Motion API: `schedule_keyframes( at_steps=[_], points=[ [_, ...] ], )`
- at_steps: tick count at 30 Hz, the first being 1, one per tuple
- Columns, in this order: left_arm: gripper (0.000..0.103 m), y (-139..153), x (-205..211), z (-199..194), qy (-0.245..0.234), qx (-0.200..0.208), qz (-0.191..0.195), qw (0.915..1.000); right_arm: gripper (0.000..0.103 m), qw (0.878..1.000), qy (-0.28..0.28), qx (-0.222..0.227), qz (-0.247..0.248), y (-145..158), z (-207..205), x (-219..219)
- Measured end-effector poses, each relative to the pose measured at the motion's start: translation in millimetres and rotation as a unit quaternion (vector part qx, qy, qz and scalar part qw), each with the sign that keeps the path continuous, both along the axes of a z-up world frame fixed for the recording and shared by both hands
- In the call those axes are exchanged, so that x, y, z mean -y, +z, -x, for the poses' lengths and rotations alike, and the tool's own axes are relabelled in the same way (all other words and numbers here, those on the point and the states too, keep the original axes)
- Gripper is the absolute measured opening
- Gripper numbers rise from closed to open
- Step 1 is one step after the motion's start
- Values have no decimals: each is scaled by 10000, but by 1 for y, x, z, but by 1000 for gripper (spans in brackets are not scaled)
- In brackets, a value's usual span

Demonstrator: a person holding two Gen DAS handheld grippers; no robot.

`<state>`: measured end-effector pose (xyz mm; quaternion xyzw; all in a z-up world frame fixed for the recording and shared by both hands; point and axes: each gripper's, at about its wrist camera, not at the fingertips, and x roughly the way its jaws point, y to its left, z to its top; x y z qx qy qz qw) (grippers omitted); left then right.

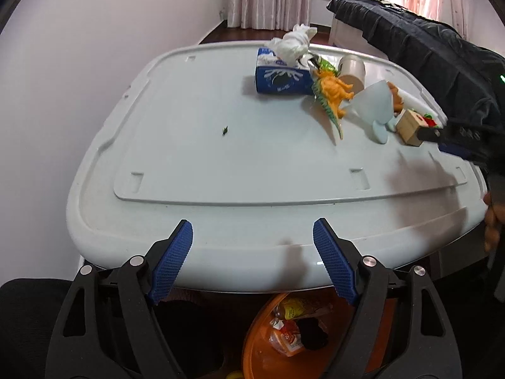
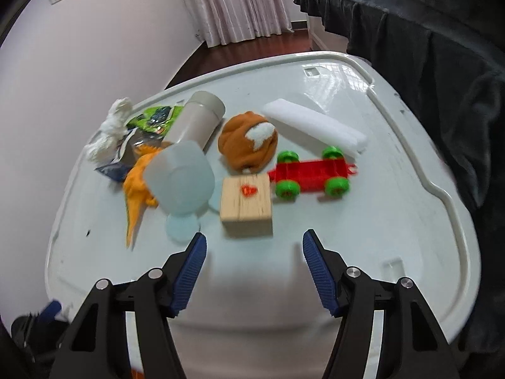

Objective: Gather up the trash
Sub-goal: 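Grasp the wooden block with red heart using the right tool, then grasp the orange toy dinosaur with the left tool while the right tool holds the block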

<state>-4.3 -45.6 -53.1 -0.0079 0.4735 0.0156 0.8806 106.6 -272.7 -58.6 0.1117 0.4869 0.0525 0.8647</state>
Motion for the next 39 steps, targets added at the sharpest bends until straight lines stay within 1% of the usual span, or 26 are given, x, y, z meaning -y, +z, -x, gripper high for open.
schedule_keyframes(
  at_steps=[4,6,7,8,9,10,11,14,16,19,23,26,29,31,33,36,39],
  points=[
    [77,-2,1,0,-49,52,-83,9999,63,9999,-45,69,109,-5,-18,-7],
    [77,-3,2,-1,-79,25,-62,9999,63,9999,-88,39,103,-9,-24,-6],
    [77,-5,2,-2,-92,-1,-39,10000,61,9999,-128,-6,92,-13,-27,-5],
    [77,-6,2,-3,-101,-23,-26,9999,52,9999,-130,-29,97,-16,-28,-4],
    [77,-7,2,-4,-100,-47,-19,9999,49,9998,-126,40,165,-16,-28,-5],
    [77,-8,1,-5,-95,-61,-14,9999,38,9999,-64,28,146,-17,-30,-6],
    [77,-9,1,-5,-90,-73,-1,9999,36,9999,-32,20,125,-18,-32,-9],
    [77,-11,-1,-6,-46,-130,30,9999,35,9997,36,97,242,-17,-29,-12],
    [77,-12,-2,-6,-14,-166,69,9998,35,9999,59,91,82,-16,-25,-10],
    [77,-12,-1,-6,9,-172,68,9998,35,9993,219,259,170,0,-11,-13],
    [77,-8,13,-15,-155,-182,-35,9997,35,9983,426,396,67,27,17,-6],
    [77,-7,28,-37,-199,-202,-102,9995,35,9979,461,446,3,36,38,3],
    [77,-3,38,-70,-128,-73,45,9999,35,9977,469,485,11,33,51,8],
    [77,-2,43,-95,-157,-56,151,9997,35,9978,457,477,-6,28,55,11],
    [77,-6,49,-119,-335,-96,236,9991,35,9981,431,433,-119,24,53,15],
    [77,-17,56,-145,-575,-217,126,9980,35,9980,377,458,-216,24,53,22],
    [77,-24,58,-161,-716,-298,237,9967,35,9979,324,491,-272,24,52,27]
  ],
)
